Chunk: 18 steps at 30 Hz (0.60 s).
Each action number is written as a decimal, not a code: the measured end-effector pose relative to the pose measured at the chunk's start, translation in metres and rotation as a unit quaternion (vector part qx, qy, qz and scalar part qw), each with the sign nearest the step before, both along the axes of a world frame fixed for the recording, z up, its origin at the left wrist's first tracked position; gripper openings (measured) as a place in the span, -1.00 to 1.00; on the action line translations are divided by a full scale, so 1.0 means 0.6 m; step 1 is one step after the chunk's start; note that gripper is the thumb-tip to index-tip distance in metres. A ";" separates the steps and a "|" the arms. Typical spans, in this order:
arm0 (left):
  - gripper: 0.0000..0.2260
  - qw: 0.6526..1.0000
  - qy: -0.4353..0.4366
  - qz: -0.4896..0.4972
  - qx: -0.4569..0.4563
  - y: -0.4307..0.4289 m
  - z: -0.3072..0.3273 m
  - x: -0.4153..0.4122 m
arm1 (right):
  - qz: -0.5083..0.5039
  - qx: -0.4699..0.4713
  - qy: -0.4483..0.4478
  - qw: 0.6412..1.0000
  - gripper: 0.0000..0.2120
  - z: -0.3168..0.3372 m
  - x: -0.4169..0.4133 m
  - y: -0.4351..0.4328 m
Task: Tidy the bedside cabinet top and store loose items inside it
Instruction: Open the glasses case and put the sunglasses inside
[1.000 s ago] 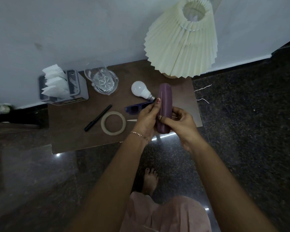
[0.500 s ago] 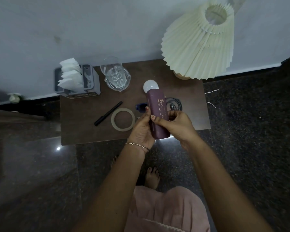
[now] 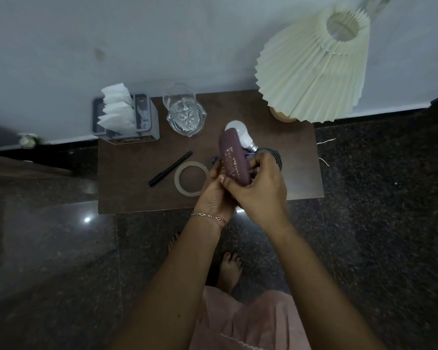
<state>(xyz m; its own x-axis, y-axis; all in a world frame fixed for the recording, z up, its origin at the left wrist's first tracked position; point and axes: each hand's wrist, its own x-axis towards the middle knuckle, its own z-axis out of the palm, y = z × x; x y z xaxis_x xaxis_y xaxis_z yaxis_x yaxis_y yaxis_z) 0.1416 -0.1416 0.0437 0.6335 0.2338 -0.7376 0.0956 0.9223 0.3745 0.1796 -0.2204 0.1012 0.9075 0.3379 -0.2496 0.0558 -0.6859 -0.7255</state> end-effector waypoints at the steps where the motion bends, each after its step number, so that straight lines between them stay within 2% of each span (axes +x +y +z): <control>1: -0.67 1.000 -0.009 -0.005 -0.003 0.001 0.008 -0.001 | 0.015 0.020 -0.012 1.000 -0.56 0.006 -0.009 0.004; 4: -0.78 0.998 -0.067 -0.019 -0.005 -0.001 0.032 -0.009 | 0.057 0.062 -0.011 0.996 -0.63 0.017 -0.030 0.012; 5: -0.75 0.997 -0.073 -0.017 -0.009 -0.004 0.036 -0.012 | 0.065 0.067 -0.007 0.996 -0.62 0.017 -0.035 0.013; 8: -0.46 0.997 -0.066 -0.018 -0.044 0.009 0.031 -0.017 | 0.087 0.041 -0.039 0.995 -0.58 0.012 -0.046 0.009; 9: -0.44 0.996 -0.066 -0.031 -0.054 0.014 0.034 -0.015 | 0.098 0.027 -0.050 0.994 -0.57 0.010 -0.047 0.007; 14: -0.66 0.995 -0.051 -0.083 -0.032 0.028 0.041 -0.016 | 0.156 0.001 -0.021 0.988 -0.50 -0.001 -0.049 -0.008; 16: -0.76 0.993 -0.043 -0.104 -0.021 0.031 0.041 -0.019 | 0.157 0.021 -0.007 0.987 -0.56 -0.006 -0.050 -0.012; 18: -0.74 0.995 -0.041 -0.094 -0.018 0.037 0.041 -0.021 | 0.126 0.041 -0.005 0.991 -0.63 -0.013 -0.049 -0.015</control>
